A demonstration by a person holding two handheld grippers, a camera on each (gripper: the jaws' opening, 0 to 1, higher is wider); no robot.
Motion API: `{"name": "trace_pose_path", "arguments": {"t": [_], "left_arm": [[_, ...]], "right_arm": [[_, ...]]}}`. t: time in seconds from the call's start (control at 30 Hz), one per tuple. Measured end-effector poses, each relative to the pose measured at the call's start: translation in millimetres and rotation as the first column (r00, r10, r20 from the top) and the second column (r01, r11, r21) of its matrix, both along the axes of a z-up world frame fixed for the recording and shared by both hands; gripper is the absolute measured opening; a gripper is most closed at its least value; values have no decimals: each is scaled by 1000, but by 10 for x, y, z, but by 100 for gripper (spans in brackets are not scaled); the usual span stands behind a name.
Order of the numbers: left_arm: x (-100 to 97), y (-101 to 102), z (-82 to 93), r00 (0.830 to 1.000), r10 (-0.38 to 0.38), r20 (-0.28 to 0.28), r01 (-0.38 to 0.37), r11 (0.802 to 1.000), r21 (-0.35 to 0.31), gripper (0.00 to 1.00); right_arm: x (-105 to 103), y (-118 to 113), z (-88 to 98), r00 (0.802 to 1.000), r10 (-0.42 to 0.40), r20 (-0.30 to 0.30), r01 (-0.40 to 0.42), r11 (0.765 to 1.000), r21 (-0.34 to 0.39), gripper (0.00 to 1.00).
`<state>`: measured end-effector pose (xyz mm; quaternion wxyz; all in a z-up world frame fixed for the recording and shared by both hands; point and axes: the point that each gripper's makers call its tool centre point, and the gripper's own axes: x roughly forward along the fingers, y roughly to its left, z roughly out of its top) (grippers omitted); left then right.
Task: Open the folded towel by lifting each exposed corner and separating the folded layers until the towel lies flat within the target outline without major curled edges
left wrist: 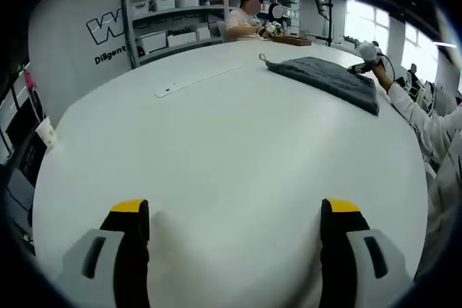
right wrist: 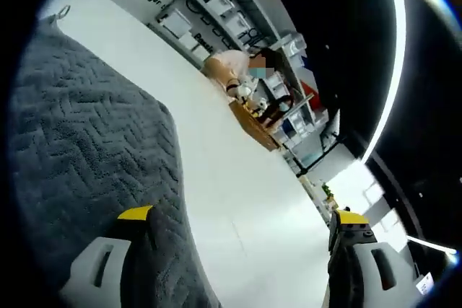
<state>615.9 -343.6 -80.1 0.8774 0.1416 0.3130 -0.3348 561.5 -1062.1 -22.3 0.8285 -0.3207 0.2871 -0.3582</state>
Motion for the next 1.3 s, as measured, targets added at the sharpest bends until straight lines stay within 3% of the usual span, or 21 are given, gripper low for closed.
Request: {"name": "trace_pose_path", "arguments": {"t": [0.2, 0.3, 0.47, 0.57, 0.6, 0.67, 0.73, 0.83, 0.93, 0.97, 1.03, 1.13, 1.23, 1.3], "left_arm": [[-1, -3, 11, 1000, 0, 4, 0, 1000, -3, 99], [0, -6, 26, 1000, -1, 11, 1, 1000, -6, 99], [6, -26, 45, 1000, -7, 19, 7, 1000, -12, 99], [2, -30, 35, 1000, -6, 14, 6, 1000, -13, 99], [4, -24, 31, 1000, -5, 12, 6, 1000, -11, 99], [6, -14, 29, 1000, -1, 12, 1, 1000, -9, 99], [5, -10, 32, 1000, -1, 14, 1, 1000, -8, 99], [3, -10, 31, 1000, 0, 13, 0, 1000, -8, 99], [-4, -16, 33, 1000, -2, 13, 2, 1000, -8, 99], [-6, -18, 35, 1000, -2, 14, 2, 1000, -9, 98], [-7, -20, 40, 1000, -3, 15, 3, 1000, -10, 98], [-8, -21, 43, 1000, -3, 16, 4, 1000, -10, 98], [-11, -20, 45, 1000, -4, 17, 4, 1000, -8, 98], [-12, -20, 48, 1000, -4, 17, 4, 1000, -8, 98]], "right_arm": [[-79, 62, -4, 997, 7, 75, -14, 996, 90, 99], [-118, 103, 35, 989, 24, 143, -41, 992, 121, 99], [-105, 190, -97, 980, 55, 191, -99, 968, 231, 99], [29, 296, -132, 951, 105, 292, -200, 927, 318, 99], [84, 353, -133, 933, 121, 339, -246, 902, 355, 98], [140, 413, -176, 917, 133, 376, -293, 864, 410, 89], [147, 421, -271, 927, 138, 349, -293, 846, 445, 82], [164, 401, -339, 927, 128, 354, -296, 827, 478, 74], [217, 470, -350, 899, 134, 417, -360, 768, 529, 61], [217, 474, -349, 893, 126, 432, -368, 758, 539, 56], [213, 450, -360, 893, 134, 430, -373, 754, 541, 45], [221, 448, -431, 898, 125, 421, -369, 736, 568, 38], [242, 503, -567, 912, 129, 390, -363, 700, 615, 31], [253, 508, -587, 914, 131, 385, -360, 700, 617, 27]]}}
